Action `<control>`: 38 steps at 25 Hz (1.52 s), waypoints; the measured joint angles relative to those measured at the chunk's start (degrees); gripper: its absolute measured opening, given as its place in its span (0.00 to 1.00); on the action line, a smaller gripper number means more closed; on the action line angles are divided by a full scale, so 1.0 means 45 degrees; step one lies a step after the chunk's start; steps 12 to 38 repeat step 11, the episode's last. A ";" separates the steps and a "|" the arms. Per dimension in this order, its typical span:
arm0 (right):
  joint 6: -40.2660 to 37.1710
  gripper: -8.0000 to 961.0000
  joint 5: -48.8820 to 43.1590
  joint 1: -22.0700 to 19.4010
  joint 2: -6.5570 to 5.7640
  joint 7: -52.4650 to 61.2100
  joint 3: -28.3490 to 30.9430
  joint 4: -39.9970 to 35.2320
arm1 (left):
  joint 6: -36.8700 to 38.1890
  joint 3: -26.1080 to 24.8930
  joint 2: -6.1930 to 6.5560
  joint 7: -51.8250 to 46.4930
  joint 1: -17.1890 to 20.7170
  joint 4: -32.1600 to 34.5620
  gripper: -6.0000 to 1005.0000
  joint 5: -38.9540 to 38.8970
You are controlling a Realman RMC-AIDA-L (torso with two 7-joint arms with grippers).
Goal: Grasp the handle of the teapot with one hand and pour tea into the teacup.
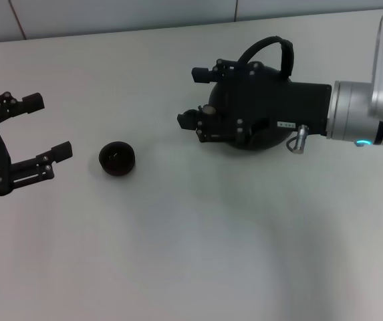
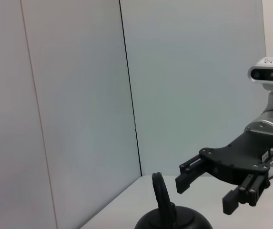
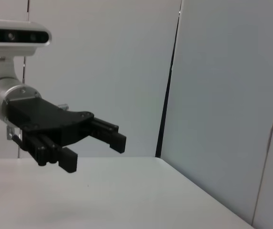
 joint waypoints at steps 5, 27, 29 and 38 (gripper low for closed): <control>0.0074 0.79 -0.0002 -0.0098 0.0015 -0.0084 -0.0107 0.0030 | -0.0053 0.0001 0.0006 -0.0005 -0.0048 -0.0006 0.81 0.0011; 0.0060 0.79 0.0025 -0.0179 0.0020 -0.0090 -0.0126 0.0081 | -0.0064 -0.0014 0.0013 -0.0011 -0.0048 -0.0006 0.81 0.0038; 0.0060 0.79 0.0025 -0.0179 0.0020 -0.0090 -0.0126 0.0081 | -0.0064 -0.0014 0.0013 -0.0011 -0.0048 -0.0006 0.81 0.0038; 0.0060 0.79 0.0025 -0.0179 0.0020 -0.0090 -0.0126 0.0081 | -0.0064 -0.0014 0.0013 -0.0011 -0.0048 -0.0006 0.81 0.0038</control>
